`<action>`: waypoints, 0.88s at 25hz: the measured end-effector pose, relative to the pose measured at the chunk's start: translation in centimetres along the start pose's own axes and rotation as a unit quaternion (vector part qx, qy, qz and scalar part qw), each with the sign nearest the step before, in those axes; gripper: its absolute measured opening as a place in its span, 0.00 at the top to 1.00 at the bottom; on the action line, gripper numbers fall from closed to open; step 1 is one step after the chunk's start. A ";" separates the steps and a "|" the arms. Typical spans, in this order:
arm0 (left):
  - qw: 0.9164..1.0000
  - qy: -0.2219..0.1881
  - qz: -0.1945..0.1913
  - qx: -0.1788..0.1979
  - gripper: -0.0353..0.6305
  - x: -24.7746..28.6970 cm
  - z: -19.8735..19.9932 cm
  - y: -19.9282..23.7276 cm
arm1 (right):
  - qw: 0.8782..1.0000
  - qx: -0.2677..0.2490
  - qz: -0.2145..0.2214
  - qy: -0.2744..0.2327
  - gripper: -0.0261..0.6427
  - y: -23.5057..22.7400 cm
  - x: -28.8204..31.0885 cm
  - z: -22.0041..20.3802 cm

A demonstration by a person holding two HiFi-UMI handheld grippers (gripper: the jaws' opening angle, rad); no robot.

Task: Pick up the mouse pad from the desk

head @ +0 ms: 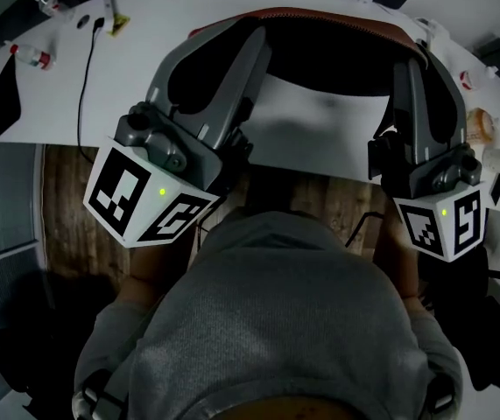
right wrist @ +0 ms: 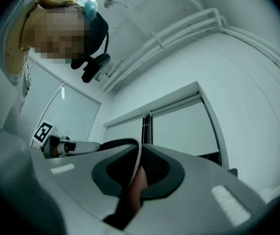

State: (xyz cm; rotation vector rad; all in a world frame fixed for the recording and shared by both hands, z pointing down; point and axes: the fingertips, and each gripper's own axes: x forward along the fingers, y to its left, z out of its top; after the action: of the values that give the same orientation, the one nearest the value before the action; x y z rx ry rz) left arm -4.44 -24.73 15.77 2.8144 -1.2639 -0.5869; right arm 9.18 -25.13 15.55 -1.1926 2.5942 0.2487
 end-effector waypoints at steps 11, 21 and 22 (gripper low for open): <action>0.997 -0.053 -0.026 0.055 0.91 -0.8 5.3 -3.5 | 0.997 -0.008 0.017 -0.071 0.93 1.9 -1.1 6.1; 0.996 -0.059 -0.013 0.068 0.91 -1.1 6.4 -4.0 | 0.997 0.009 0.020 -0.073 0.93 2.1 -1.4 6.5; 0.996 -0.059 -0.011 0.067 0.91 -1.2 6.4 -3.9 | 0.997 0.009 0.020 -0.072 0.93 2.2 -1.4 6.4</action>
State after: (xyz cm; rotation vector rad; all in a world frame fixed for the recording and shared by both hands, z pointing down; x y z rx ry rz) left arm -4.49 -20.34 9.65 2.9455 -1.3400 -0.7039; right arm 9.49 -21.02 9.97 -1.0752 2.4931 0.3061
